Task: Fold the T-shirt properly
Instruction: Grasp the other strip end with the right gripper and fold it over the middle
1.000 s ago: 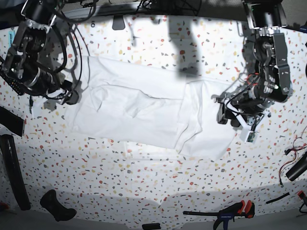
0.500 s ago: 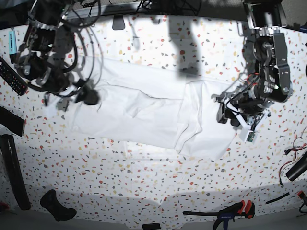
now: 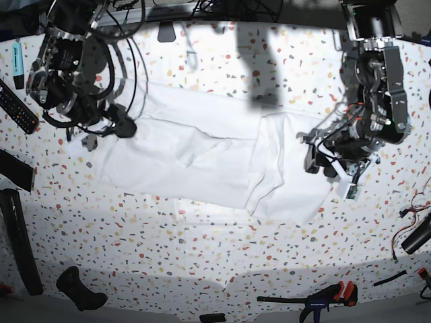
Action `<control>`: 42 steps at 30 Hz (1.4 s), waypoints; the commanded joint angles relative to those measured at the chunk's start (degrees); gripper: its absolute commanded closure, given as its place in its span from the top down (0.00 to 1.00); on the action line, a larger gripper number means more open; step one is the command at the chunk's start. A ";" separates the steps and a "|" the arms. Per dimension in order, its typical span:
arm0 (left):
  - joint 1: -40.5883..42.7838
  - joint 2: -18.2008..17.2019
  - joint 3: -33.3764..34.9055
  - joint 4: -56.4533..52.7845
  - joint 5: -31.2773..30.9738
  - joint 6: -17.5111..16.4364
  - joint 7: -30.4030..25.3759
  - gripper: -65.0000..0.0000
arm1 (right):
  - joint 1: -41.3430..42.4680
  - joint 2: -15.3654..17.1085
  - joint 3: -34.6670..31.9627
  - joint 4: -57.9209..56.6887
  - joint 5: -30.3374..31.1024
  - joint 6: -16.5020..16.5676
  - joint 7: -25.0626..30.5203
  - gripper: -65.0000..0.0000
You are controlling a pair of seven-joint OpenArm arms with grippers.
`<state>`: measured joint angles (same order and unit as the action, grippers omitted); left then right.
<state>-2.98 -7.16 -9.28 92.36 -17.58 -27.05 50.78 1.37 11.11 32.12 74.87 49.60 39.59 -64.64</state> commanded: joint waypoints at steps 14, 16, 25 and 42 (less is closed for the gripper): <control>-0.79 -0.48 0.00 1.05 -0.90 -0.35 0.42 0.41 | 8.44 7.69 0.04 0.87 -1.92 0.41 -0.37 0.00; -0.66 -0.48 0.00 1.05 -1.09 -0.35 0.63 0.41 | 9.70 9.99 0.13 0.87 -4.55 -0.15 -0.37 0.00; 2.08 0.66 0.00 1.01 -2.38 -0.55 -1.51 0.41 | 15.85 14.88 -0.42 1.03 -2.05 -2.82 -0.42 0.00; 4.11 1.73 6.84 0.98 -1.90 -1.05 -3.15 0.41 | 19.61 9.05 -28.87 19.34 -3.93 -7.19 -0.39 0.00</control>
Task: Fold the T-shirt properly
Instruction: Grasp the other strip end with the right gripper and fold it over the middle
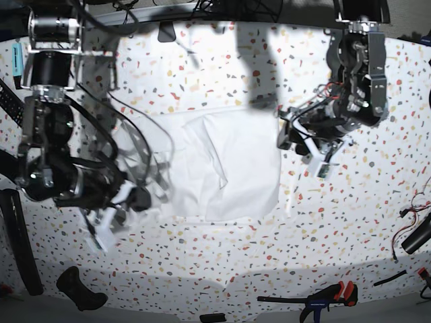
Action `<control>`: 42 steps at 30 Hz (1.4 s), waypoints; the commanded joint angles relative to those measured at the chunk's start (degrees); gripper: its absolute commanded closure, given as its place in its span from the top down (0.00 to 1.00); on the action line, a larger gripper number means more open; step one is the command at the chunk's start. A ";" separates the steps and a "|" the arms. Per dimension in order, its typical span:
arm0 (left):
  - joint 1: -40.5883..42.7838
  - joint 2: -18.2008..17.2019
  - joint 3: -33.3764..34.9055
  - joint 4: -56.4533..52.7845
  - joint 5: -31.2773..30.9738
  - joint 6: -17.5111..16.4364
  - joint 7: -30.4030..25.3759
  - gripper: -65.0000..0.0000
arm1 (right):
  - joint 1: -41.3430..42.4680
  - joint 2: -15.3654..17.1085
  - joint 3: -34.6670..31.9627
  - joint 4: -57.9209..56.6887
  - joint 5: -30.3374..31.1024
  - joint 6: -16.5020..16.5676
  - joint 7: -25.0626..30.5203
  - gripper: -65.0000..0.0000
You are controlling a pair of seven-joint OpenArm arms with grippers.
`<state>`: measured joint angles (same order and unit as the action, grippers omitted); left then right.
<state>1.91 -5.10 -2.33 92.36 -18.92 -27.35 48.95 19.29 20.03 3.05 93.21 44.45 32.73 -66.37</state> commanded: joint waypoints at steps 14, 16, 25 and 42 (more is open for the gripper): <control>-0.79 -0.48 2.05 0.98 5.42 -0.68 -2.36 0.41 | 2.36 -18.69 -13.53 1.05 -8.85 -1.90 1.33 0.00; -0.79 -0.48 2.05 0.98 5.42 -0.68 -2.34 0.41 | 2.05 -20.59 -15.13 1.05 -11.39 -1.95 1.33 0.00; -0.94 -0.61 2.05 1.03 5.46 -0.68 -1.51 0.41 | -0.13 -24.83 -17.16 1.05 -17.84 -1.97 1.33 0.00; -2.99 -2.71 1.95 4.98 24.02 11.98 5.27 0.41 | -0.79 -29.03 -17.38 1.05 -15.39 -2.34 1.31 0.29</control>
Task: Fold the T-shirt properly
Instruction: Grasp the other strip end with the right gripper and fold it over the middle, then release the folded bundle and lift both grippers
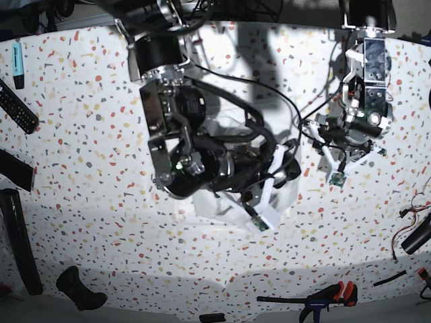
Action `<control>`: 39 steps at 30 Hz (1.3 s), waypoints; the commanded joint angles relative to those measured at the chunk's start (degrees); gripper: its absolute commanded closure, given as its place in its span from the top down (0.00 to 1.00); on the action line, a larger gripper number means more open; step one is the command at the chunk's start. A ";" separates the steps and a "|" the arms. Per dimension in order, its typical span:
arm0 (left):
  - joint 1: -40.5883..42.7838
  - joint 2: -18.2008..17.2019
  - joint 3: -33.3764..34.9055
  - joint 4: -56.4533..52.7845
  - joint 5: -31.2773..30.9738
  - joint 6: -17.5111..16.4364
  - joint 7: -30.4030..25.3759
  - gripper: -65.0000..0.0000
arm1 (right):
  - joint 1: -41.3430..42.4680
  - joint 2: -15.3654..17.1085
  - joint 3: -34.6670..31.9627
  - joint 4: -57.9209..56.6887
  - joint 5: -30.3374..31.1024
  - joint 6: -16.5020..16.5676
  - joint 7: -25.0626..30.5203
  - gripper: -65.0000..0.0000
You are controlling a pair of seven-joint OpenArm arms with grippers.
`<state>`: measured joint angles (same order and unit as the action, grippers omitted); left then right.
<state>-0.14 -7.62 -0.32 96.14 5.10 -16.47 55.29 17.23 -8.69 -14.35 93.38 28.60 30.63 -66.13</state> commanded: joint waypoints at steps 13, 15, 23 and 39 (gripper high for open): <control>-0.98 -2.29 -0.07 1.51 7.32 7.37 -3.50 0.41 | 3.74 -0.31 0.13 0.90 9.38 2.29 1.09 0.29; -0.98 -3.93 -0.07 2.23 7.82 8.22 -5.07 0.41 | 5.84 -0.31 0.13 0.90 9.33 2.34 1.09 0.29; -0.98 -9.11 -0.07 14.43 9.16 16.94 -6.95 0.41 | 12.04 -0.31 0.22 0.90 -3.28 2.38 2.69 0.29; 0.66 -9.09 0.07 22.56 -20.48 6.38 -5.20 0.41 | 12.31 5.90 16.98 -5.31 -8.68 2.21 14.56 0.29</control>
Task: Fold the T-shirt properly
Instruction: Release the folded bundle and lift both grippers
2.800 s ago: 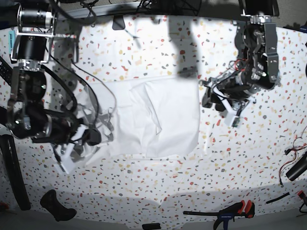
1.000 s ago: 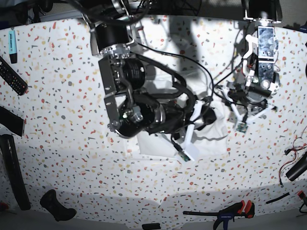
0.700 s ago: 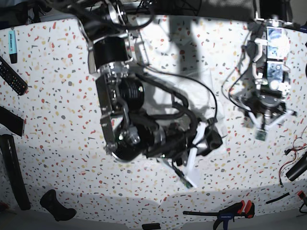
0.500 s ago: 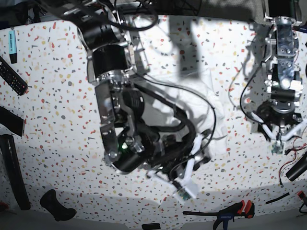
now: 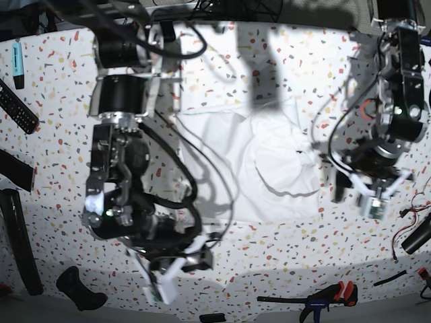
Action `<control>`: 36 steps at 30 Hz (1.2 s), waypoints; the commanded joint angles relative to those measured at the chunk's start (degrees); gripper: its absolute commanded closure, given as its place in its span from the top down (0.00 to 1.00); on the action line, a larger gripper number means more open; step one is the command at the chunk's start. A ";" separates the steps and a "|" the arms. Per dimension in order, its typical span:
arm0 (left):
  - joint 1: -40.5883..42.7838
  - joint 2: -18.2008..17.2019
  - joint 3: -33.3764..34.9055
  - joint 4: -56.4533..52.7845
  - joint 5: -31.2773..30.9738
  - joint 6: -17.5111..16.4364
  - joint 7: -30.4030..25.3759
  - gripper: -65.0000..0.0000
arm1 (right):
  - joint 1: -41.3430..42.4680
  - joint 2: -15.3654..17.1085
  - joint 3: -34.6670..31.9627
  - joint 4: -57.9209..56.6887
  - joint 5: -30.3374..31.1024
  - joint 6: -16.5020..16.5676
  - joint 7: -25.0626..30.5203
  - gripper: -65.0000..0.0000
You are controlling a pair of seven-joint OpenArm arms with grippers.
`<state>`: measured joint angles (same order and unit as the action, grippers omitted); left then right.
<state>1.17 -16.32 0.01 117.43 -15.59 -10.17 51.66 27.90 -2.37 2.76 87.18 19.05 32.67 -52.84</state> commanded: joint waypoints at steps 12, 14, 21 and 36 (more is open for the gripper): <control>13.62 0.31 0.98 7.26 -12.98 -11.58 -9.66 0.41 | 4.52 2.03 -1.84 -23.71 2.80 7.10 6.86 0.29; 13.62 1.95 2.54 3.72 -12.98 -12.48 -9.75 0.41 | 4.63 2.08 -2.97 -25.83 2.56 7.08 7.74 0.29; 13.57 6.29 11.17 -1.97 -10.84 -13.44 -9.33 0.41 | 4.63 2.05 -5.22 -27.63 1.20 7.17 8.98 0.29; 12.24 5.75 12.04 -19.89 5.16 -5.90 -12.72 0.41 | 1.75 2.08 -5.20 -27.74 -1.16 7.23 9.99 0.29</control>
<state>13.91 -10.44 12.10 97.41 -11.40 -16.51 37.63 28.12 -0.19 -2.42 58.74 17.50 38.65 -43.44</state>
